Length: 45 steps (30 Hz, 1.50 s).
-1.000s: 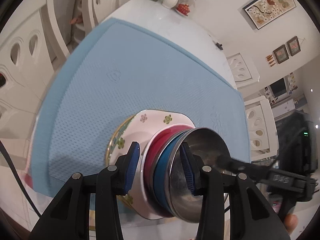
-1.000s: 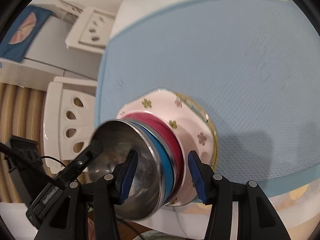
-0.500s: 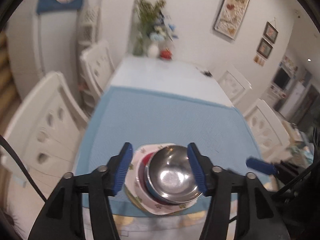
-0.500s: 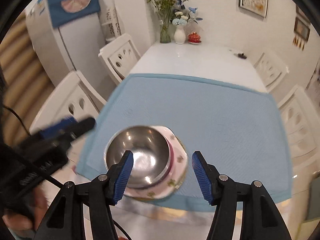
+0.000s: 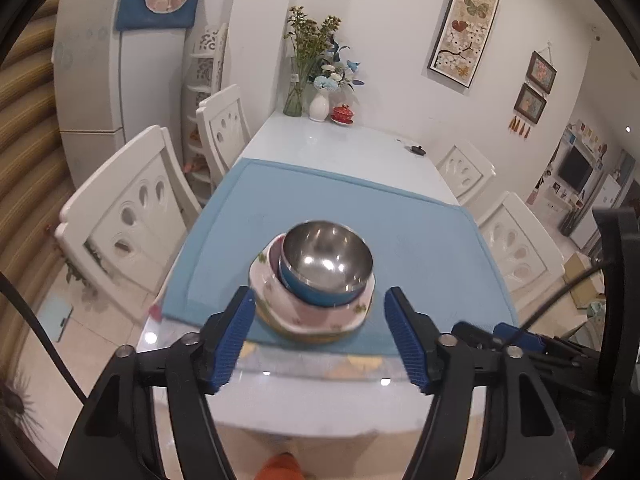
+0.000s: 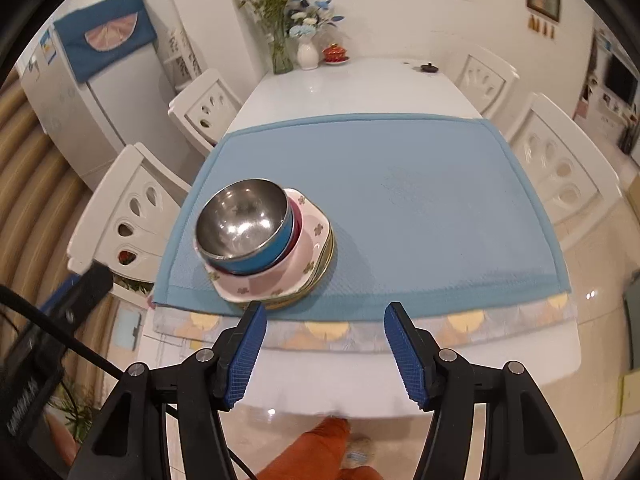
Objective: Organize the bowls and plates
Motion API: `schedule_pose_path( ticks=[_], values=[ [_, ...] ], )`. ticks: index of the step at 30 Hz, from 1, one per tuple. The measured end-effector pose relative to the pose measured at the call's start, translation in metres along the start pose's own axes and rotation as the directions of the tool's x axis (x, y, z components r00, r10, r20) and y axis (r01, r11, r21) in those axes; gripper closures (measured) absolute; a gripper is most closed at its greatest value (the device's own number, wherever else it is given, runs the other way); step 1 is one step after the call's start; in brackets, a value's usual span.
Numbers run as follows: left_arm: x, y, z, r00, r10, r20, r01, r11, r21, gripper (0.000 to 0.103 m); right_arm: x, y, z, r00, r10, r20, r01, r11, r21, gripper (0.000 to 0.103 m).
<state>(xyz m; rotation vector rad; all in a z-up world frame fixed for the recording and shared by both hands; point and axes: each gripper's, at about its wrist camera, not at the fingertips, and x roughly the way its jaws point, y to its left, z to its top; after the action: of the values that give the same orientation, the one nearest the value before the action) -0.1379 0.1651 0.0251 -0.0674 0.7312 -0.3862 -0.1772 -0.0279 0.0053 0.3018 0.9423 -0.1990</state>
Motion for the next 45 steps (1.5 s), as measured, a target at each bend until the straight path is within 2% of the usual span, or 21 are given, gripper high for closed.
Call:
schedule_pose_path(
  ticks=[5, 10, 14, 24, 28, 33, 36, 39, 45],
  values=[
    [-0.014, -0.011, -0.005, 1.000, 0.010, 0.023, -0.011, 0.998, 0.055, 0.036, -0.014, 0.009, -0.015, 1.000, 0.018, -0.008, -0.018, 0.999, 0.035, 0.043],
    [0.001, -0.005, 0.006, 1.000, -0.009, 0.017, 0.008, 0.997, 0.080, 0.032, -0.009, 0.023, -0.013, 0.999, -0.033, 0.011, 0.033, 0.999, 0.015, 0.029],
    [0.021, 0.004, 0.017, 1.000, 0.015, -0.021, -0.012, 0.991, 0.135, 0.033, 0.013, 0.028, 0.003, 0.999, -0.052, -0.018, 0.052, 0.998, 0.034, 0.029],
    [0.078, 0.028, 0.049, 0.998, -0.022, -0.065, 0.033, 0.983, 0.180, 0.033, 0.062, 0.053, 0.044, 0.994, -0.099, -0.040, 0.101, 0.994, 0.040, 0.029],
    [0.090, 0.038, 0.052, 0.994, -0.064, -0.086, 0.079, 0.981, 0.177, 0.033, 0.076, 0.059, 0.047, 0.991, -0.120, -0.060, 0.123, 0.991, 0.056, 0.029],
    [0.097, 0.043, 0.059, 0.993, -0.083, -0.089, 0.099, 0.978, 0.186, 0.033, 0.086, 0.065, 0.051, 0.987, -0.131, -0.096, 0.138, 0.988, 0.068, 0.029],
    [0.101, 0.045, 0.064, 0.990, -0.101, -0.096, 0.117, 0.977, 0.177, 0.033, 0.084, 0.070, 0.055, 0.984, -0.159, -0.082, 0.163, 0.985, 0.049, 0.029],
    [0.108, 0.047, 0.063, 0.988, -0.099, -0.116, 0.118, 0.977, 0.177, 0.033, 0.087, 0.073, 0.057, 0.981, -0.177, -0.084, 0.181, 0.983, 0.041, 0.029],
    [0.115, 0.048, 0.062, 0.987, -0.086, -0.139, 0.110, 0.979, 0.170, 0.033, 0.101, 0.069, 0.057, 0.979, -0.150, -0.138, 0.159, 0.986, 0.055, 0.029]
  ],
)
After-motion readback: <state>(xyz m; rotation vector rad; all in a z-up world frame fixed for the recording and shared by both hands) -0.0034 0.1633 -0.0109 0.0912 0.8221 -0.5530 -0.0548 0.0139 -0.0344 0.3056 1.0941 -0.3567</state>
